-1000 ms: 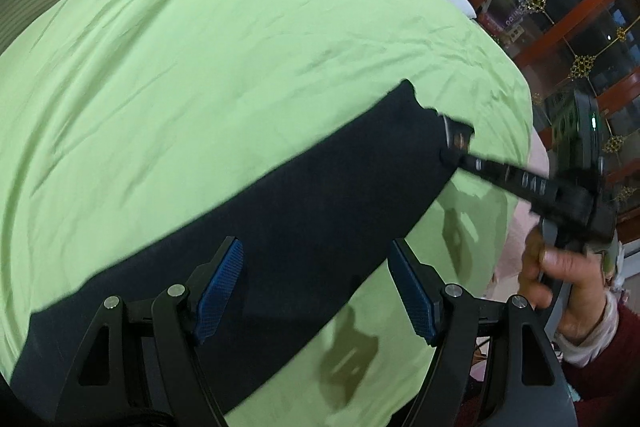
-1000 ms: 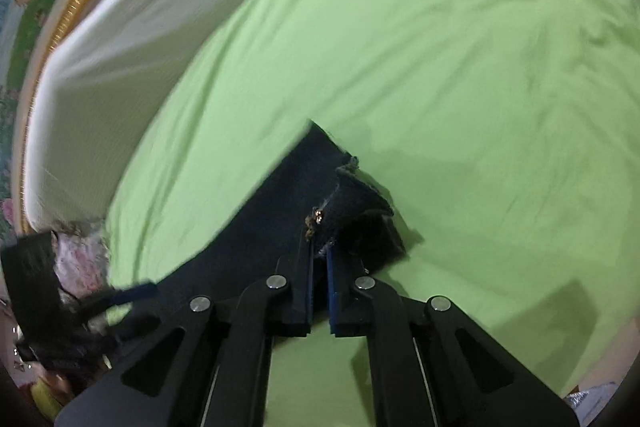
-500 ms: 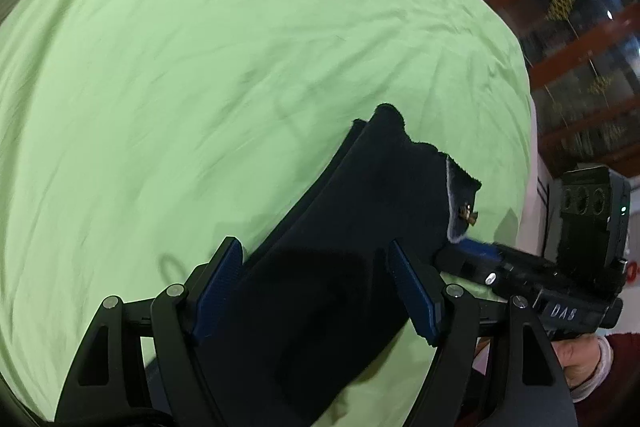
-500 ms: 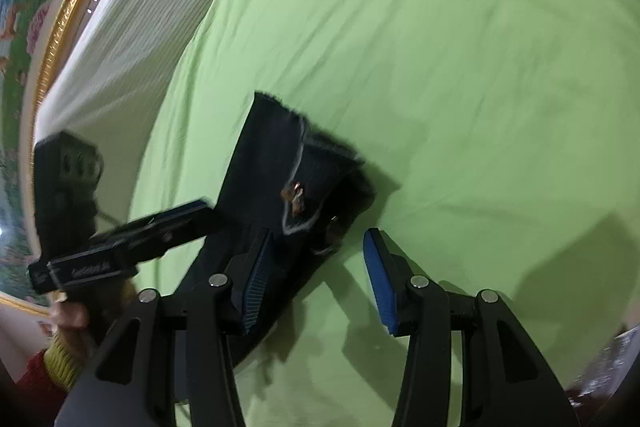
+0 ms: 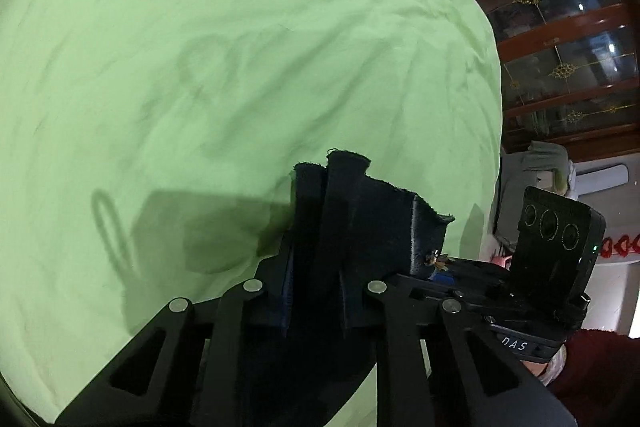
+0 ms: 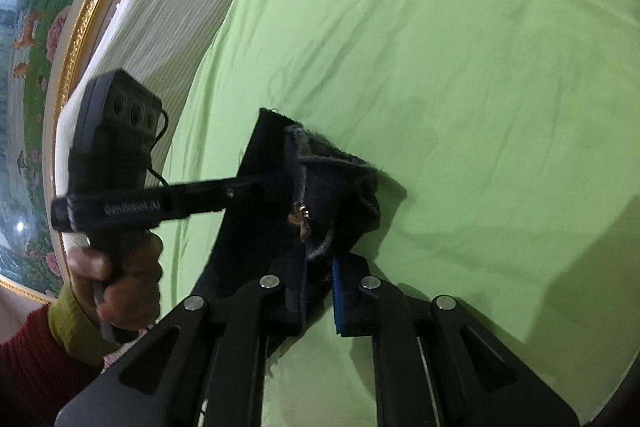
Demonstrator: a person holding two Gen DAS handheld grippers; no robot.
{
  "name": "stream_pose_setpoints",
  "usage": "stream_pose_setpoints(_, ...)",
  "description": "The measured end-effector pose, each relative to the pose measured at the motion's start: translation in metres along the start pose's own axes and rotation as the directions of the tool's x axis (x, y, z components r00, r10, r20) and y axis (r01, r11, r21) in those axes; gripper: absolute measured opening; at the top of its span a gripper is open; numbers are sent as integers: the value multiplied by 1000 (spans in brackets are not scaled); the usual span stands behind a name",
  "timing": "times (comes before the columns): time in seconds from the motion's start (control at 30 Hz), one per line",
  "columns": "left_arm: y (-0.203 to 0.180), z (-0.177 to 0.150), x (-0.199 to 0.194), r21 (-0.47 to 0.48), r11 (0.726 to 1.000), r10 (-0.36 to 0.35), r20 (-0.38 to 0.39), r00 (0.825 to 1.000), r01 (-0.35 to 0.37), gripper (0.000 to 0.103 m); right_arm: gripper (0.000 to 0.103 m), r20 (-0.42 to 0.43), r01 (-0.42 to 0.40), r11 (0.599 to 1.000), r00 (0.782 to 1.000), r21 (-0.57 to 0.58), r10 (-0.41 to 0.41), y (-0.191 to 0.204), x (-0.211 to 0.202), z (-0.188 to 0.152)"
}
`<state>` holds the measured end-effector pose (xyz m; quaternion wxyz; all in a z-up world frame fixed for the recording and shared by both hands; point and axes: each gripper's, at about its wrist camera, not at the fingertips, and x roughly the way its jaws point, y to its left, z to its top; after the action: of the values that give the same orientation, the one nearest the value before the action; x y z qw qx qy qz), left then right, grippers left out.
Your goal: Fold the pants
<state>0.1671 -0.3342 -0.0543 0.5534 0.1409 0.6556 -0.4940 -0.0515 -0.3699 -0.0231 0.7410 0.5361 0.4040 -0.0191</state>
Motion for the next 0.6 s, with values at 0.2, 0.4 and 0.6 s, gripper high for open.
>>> stream_pose_setpoints(0.2, -2, -12, -21, -11, 999, -40, 60, 997, 41, 12, 11, 11, -27, 995, 1000, -96, 28, 17, -19, 6)
stream_pose_setpoints(0.4, -3, -36, -70, -19, 997, -66, 157, 985, 70, 12, 11, 15, -102, 970, 994, -220, 108, 48, -35, 3)
stream_pose_setpoints(0.6, 9, -80, -124, -39, 995, -77, 253, 964, 90, 12, 10, -42, -185, 924, 982, -334, 182, 86, -39, -14)
